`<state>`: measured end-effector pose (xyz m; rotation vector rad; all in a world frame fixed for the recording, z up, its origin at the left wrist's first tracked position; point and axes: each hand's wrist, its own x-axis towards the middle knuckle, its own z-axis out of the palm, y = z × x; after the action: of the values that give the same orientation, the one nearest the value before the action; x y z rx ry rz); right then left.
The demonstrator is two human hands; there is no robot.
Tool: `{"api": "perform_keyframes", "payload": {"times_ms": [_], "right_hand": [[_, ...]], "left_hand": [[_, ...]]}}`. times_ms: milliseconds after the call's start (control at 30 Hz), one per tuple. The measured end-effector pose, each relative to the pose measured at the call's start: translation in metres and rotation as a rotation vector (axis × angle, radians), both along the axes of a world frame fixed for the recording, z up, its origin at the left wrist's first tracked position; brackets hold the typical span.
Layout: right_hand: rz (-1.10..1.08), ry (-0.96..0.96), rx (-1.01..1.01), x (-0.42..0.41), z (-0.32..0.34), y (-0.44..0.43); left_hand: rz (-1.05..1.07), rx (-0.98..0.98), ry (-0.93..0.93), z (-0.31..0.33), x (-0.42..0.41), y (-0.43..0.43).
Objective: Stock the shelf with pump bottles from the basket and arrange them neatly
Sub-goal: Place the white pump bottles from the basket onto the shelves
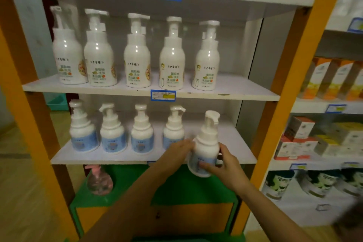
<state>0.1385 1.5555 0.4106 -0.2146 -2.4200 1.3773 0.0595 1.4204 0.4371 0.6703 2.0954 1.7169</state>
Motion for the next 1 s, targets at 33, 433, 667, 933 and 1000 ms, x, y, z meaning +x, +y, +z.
{"api": "perform_keyframes", "payload": {"times_ms": [33,433,667,933,1000], "right_hand": [[-0.006,-0.006,-0.008,-0.007,0.0,0.008],[0.008,-0.003,-0.067,-0.093,-0.023,0.063],[0.014,-0.001,-0.116,-0.105,-0.038,0.065],[-0.23,0.076,0.215,-0.06,-0.034,0.021],[-0.186,0.08,0.274,-0.04,-0.044,0.004]], "left_hand": [[-0.002,0.023,-0.056,-0.009,-0.004,0.006],[0.103,0.234,-0.247,-0.045,-0.058,0.068],[0.229,0.147,-0.23,-0.045,-0.067,0.085],[0.161,0.034,0.204,-0.049,-0.011,0.034],[0.176,-0.022,0.319,-0.061,0.007,0.009]]}}
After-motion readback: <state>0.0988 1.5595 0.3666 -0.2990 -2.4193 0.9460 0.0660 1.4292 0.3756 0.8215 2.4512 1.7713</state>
